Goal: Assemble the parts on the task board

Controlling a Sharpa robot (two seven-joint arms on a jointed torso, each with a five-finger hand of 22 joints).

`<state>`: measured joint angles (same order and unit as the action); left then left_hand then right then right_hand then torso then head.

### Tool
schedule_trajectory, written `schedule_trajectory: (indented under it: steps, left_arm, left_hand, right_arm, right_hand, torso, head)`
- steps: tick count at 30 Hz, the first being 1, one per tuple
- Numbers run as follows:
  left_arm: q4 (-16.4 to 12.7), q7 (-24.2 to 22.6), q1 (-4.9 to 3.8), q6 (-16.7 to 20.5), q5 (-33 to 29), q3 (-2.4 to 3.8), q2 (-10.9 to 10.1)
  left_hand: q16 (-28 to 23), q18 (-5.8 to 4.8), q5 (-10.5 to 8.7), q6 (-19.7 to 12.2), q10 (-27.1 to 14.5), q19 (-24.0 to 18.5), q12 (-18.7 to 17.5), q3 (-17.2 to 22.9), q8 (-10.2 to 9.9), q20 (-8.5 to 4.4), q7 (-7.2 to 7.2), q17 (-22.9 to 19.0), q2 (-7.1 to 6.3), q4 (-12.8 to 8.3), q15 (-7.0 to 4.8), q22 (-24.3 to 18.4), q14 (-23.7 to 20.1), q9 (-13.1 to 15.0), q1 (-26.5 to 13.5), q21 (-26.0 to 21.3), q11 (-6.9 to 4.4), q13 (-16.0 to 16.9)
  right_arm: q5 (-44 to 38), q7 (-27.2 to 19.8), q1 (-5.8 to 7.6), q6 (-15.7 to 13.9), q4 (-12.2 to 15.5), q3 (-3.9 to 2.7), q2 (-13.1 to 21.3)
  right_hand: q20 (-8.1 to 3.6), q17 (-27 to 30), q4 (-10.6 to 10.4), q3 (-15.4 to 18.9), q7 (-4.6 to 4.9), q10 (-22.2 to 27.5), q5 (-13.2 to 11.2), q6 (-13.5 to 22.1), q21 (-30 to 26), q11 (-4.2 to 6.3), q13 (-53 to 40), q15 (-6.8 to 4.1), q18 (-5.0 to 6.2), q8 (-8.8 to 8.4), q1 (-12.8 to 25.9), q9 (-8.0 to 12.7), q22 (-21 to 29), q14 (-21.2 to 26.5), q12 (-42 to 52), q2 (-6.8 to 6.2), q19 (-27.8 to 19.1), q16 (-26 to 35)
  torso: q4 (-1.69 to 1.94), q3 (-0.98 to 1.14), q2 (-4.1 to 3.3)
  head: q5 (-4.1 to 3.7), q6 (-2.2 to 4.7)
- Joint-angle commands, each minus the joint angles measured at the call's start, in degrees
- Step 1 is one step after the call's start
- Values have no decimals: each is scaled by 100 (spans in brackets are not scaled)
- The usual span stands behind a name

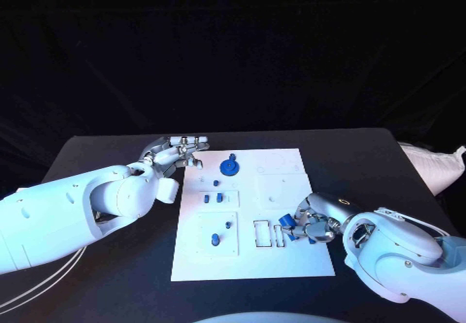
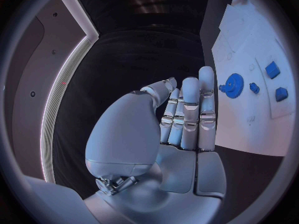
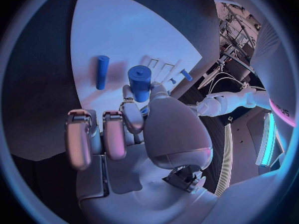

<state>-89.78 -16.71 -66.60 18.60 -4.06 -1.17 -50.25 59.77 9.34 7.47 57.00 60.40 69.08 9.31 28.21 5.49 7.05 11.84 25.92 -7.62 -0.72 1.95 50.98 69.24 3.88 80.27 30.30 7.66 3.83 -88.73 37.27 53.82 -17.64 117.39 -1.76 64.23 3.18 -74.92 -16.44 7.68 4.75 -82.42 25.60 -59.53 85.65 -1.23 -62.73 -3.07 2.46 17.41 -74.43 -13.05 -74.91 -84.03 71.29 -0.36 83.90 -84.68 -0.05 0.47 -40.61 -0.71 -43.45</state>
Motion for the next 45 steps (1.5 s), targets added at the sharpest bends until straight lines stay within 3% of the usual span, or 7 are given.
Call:
schedule_trajectory:
  steps: [1,10,23,32,35,41,45]
  left_arm:
    - [-13,-28,6,-113,20,3,10]
    - [-16,-24,12,-116,20,3,13]
    - [-32,-20,13,-116,20,3,7]
    - [-33,-14,13,-117,20,3,1]
    - [-34,-13,13,-118,20,3,0]
    - [-32,-12,13,-117,20,3,1]
    - [-32,-13,13,-117,20,3,0]
  left_hand:
    - [20,101,-13,-42,-34,-38,39,-23,30,12,-2,-9,-17,-10,-6,6,-40,-1,-59,-4,-14,-2]
    - [20,101,-13,-42,-34,-38,39,-23,30,12,-2,-9,-17,-10,-6,6,-40,-1,-59,-4,-14,-2]
    - [20,101,-13,-42,-34,-38,39,-23,30,12,-2,-9,-17,-10,-6,6,-40,-1,-59,-4,-14,-2]
    - [24,102,-12,-49,-42,-40,47,-24,33,13,-2,-12,-15,-16,-5,6,-42,-1,-60,-4,-14,-2]
    - [24,102,-12,-49,-42,-40,47,-24,33,13,-2,-12,-15,-16,-5,6,-42,-1,-60,-4,-14,-2]
    - [24,102,-12,-49,-42,-40,47,-24,33,13,-2,-12,-15,-16,-5,6,-42,-1,-60,-4,-14,-2]
    - [24,102,-12,-49,-42,-40,47,-24,33,13,-2,-12,-15,-16,-5,6,-42,-1,-60,-4,-14,-2]
  right_arm:
    - [344,-21,20,-478,89,-12,-21]
    - [816,2,36,-275,10,-23,-291]
    - [1020,113,-1,152,-188,-13,-695]
    - [939,188,-3,193,-218,-13,-730]
    - [908,194,-3,164,-224,-13,-740]
    - [721,206,-3,48,-239,-13,-751]
    - [648,217,-3,32,-245,-13,-747]
  right_hand:
    - [-35,-369,-3,45,-12,-99,46,-14,32,113,-1427,-56,-74,28,-34,-18,-837,-398,408,79,156,-26]
    - [-37,-368,-11,64,-14,-89,64,-15,31,114,-1407,-57,-73,38,-16,-37,-835,-398,376,83,155,-26]
    - [-49,-352,-28,226,-44,-91,17,-50,24,135,-1397,-73,-71,104,256,-157,-830,-394,306,172,152,-18]
    - [-66,-329,-22,393,-71,-90,-188,-70,17,158,-1390,-92,-69,157,377,-264,-824,-389,247,111,148,-6]
    - [-73,-317,-20,497,-76,-90,-567,-55,13,162,-1389,-98,-69,172,486,-320,-822,-387,216,104,146,2]
    - [-67,-249,-46,650,-63,-41,-2075,31,-25,141,-1329,-87,-57,184,1066,-452,-775,-372,56,-175,113,41]
    - [-61,-240,-49,563,-55,-23,-2202,52,-36,139,-1307,-81,-54,187,1237,-486,-763,-371,3,-298,104,48]
  torso:
    - [12,-2,-8]
    - [17,-14,-15]
    - [13,-7,-11]
    - [-3,3,-10]
    - [-2,-1,-10]
    - [1,-1,-7]
    - [-1,-2,-8]
  head:
    - [0,5]
    - [23,-4]
    - [68,-44]
    - [95,-54]
    - [95,-54]
    - [92,-56]
    - [92,-56]
